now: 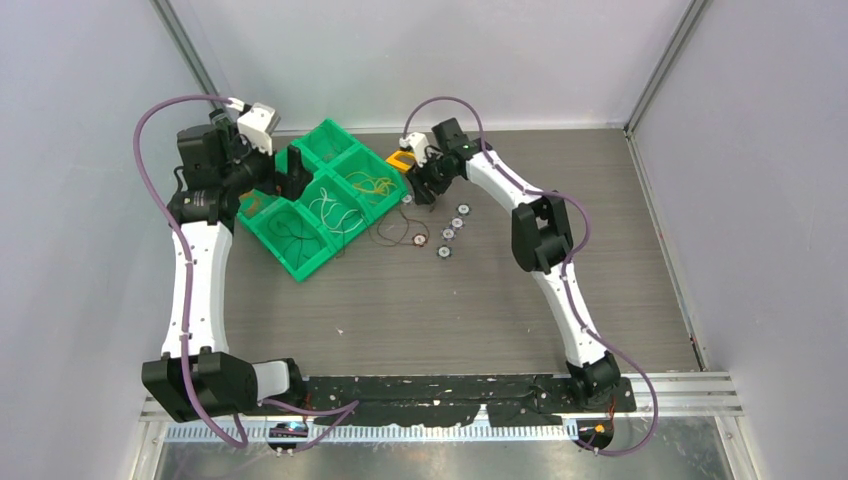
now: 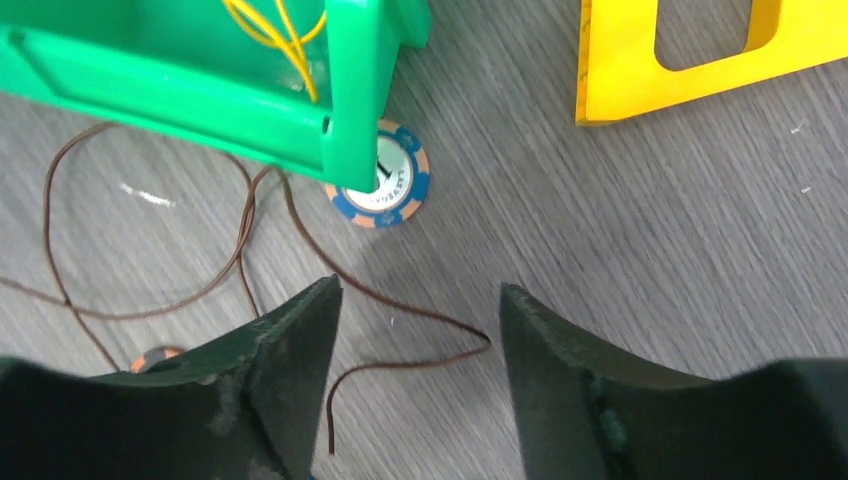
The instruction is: Untangle the cables
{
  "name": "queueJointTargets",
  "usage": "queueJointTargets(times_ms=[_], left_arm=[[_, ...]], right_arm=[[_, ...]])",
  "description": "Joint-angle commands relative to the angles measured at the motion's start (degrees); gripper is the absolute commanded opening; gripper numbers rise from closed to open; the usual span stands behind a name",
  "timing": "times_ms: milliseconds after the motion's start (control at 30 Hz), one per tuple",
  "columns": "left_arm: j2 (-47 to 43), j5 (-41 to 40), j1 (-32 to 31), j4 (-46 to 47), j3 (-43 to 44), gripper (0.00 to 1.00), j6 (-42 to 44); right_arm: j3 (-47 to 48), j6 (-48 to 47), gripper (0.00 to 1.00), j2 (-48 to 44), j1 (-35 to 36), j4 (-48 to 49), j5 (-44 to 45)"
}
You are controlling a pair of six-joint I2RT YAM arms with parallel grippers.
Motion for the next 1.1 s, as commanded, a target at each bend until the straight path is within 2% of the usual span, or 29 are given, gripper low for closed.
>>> queueJointTargets(times_ms=[0, 33, 67, 133, 167, 300, 433, 700, 900, 1067], left_arm=[[-1.4, 2.0, 0.2, -0.7, 1.6, 0.99, 0.7], [-1.4, 2.1, 0.2, -0.8, 1.4, 1.0, 0.7], [-1.4, 2.2, 0.2, -0.8, 1.2, 1.0, 0.5], [-0.5, 3.3, 0.2, -2.2, 1.7, 1.0, 0.3], [-0.1, 4.3, 0.2, -3.4, 2.4, 1.0, 0.9], [0.2, 6.5, 0.2, -4.7, 2.4, 1.0, 2.4], [0.7, 8.1, -0.4, -4.2, 2.5, 0.99, 1.9], [-0.5, 9.0, -3.9, 2.2, -0.1, 0.99, 0.3], [-1.7, 10.8, -4.0, 6.9, -3.3, 1.0, -0.8], [-2.2, 13.1, -4.1, 6.7, -5.4, 1.0, 0.9]], right_arm=[[4.0, -3.1, 0.48, -0.5, 2.0, 3.5, 5.3], [3.2, -3.7, 0.41, -0.7, 2.1, 3.5, 5.3], [2.8, -4.1, 0.27, -1.6, 2.2, 3.1, 5.3], [1.2, -5.4, 0.09, -3.9, 2.1, 1.1, 4.8], [0.4, -6.4, 0.06, -5.2, 2.1, 0.0, 3.6], [-5.2, -5.8, 0.05, -17.0, 0.9, -5.1, -4.7], [-13.0, -3.9, 0.05, -34.8, 0.4, -6.0, -11.7], [-20.2, 5.4, 0.06, -54.9, 0.3, -1.8, -15.8], [-27.1, 10.8, 0.05, -64.8, 0.3, 8.4, -11.9], [-31.7, 11.7, 0.06, -65.2, 0.3, 7.9, -10.8]])
